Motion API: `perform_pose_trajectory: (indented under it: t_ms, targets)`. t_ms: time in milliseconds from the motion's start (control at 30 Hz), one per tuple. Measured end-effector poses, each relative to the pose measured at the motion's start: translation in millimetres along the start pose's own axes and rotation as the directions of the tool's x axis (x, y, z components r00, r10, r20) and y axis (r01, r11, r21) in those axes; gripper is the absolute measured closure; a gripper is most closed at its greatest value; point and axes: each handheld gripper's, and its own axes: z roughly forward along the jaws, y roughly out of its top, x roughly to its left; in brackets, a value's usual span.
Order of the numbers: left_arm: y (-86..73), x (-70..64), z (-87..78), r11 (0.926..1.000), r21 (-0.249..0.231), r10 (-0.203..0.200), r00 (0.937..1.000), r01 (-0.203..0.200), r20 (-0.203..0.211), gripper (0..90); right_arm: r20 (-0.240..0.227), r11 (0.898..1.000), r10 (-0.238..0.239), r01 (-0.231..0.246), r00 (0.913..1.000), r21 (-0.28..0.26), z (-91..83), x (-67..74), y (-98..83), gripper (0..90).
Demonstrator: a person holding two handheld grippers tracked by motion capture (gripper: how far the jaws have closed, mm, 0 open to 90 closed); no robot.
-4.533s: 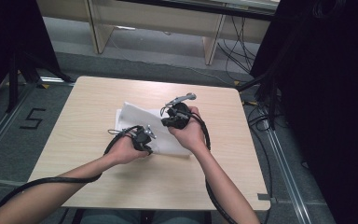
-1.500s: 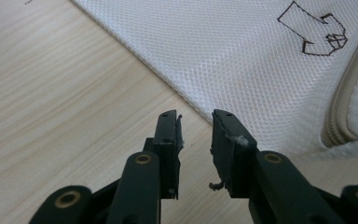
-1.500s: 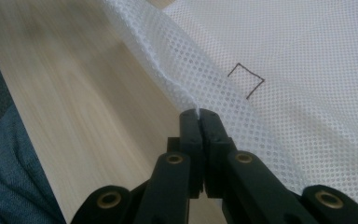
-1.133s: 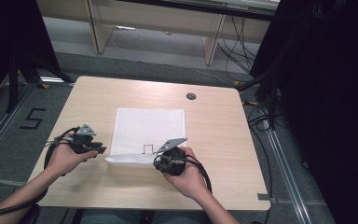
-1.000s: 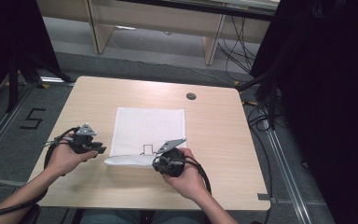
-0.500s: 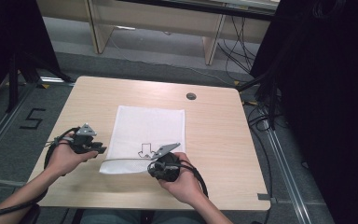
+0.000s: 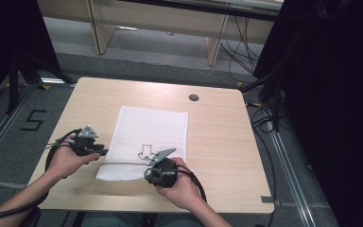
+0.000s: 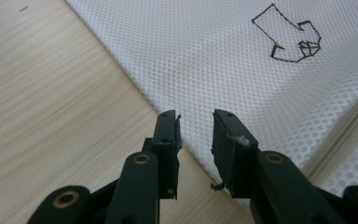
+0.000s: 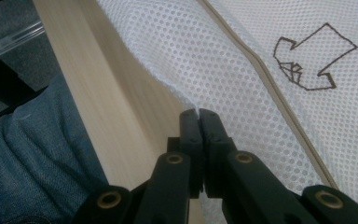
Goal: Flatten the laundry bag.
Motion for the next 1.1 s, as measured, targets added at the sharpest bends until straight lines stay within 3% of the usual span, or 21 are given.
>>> perform_pose_trajectory:
  t_ms: [300, 333, 500, 633, 700, 767, 833, 967, 1000, 1033, 1067, 1100]
  targets:
    - [2.2, 1.7, -4.2, 0.9998, -0.021, -0.004, 0.9998, 0.004, -0.018, 70.1, -0.031, 1.0, -0.022, 0.023, 0.9993, 0.015, 14.8, 9.0, 6.2, 89.7]
    - [2.7, 3.0, -5.9, 0.9998, -0.019, 0.01, 0.9997, -0.011, -0.022, 70.1, -0.034, 1.0, -0.017, 0.018, 0.9993, 0.025, 17.6, 10.9, 6.6, 89.6]
    - [1.5, 1.1, -3.8, 0.9998, -0.019, 0.006, 0.9999, -0.006, -0.009, 70.1, -0.046, 0.999, -0.016, 0.018, 0.9988, 0.046, 22.1, 13.0, 5.5, 88.6]
    - [1.0, -3.2, -0.4, 0.9998, -0.006, 0.018, 0.9998, -0.018, 0.001, 70.0, -0.058, 0.998, -0.014, 0.017, 0.9982, 0.06, 26.0, 13.9, 1.3, 82.3]
    - [1.1, -4.5, 1.3, 0.9998, -0.003, 0.018, 0.9997, -0.018, 0.014, 69.8, -0.084, 1.0, 0.005, -0.003, 0.9965, 0.028, 25.8, 15.7, 0.3, 74.1]
    - [1.0, -4.6, 1.6, 0.9998, -0.002, 0.019, 0.9997, -0.019, 0.013, 69.7, -0.085, 1.0, -0.002, 0.003, 0.9964, 0.012, 24.1, 15.8, 1.1, 72.8]
    - [-0.2, -4.7, 1.6, 0.9998, 0.003, 0.02, 0.9997, -0.02, 0.016, 69.0, -0.065, 1.0, -0.003, 0.001, 0.9978, -0.029, 14.0, 13.0, 4.7, 69.5]
    - [-1.3, -4.5, 1.4, 0.9996, 0.01, 0.027, 0.9994, -0.027, 0.023, 68.5, -0.043, 0.998, 0.025, -0.028, 0.9987, -0.059, 2.0, 2.7, 5.6, 68.0]
    - [-1.4, -4.7, 1.2, 0.9996, 0.012, 0.027, 0.9993, -0.027, 0.025, 68.5, -0.026, 0.995, 0.058, -0.06, 0.998, -0.075, -1.3, -0.3, 4.5, 68.3]
    - [-1.3, -4.8, 0.9, 0.9995, 0.013, 0.029, 0.9992, -0.029, 0.028, 68.4, -0.016, 0.996, 0.062, -0.062, 0.998, -0.067, -6.2, -6.1, 3.5, 69.3]
    - [-1.5, -5.6, 0.4, 0.9997, 0.014, 0.017, 0.9993, -0.018, 0.032, 68.3, 0.031, 0.995, 0.076, -0.073, 0.9966, -0.07, -13.5, -18.4, -1.0, 73.4]
    - [-1.5, -5.6, 0.4, 0.9997, 0.014, 0.017, 0.9993, -0.018, 0.032, 67.9, 0.031, 0.995, 0.076, -0.073, 0.9966, -0.07, -13.5, -18.4, -1.0, 73.4]
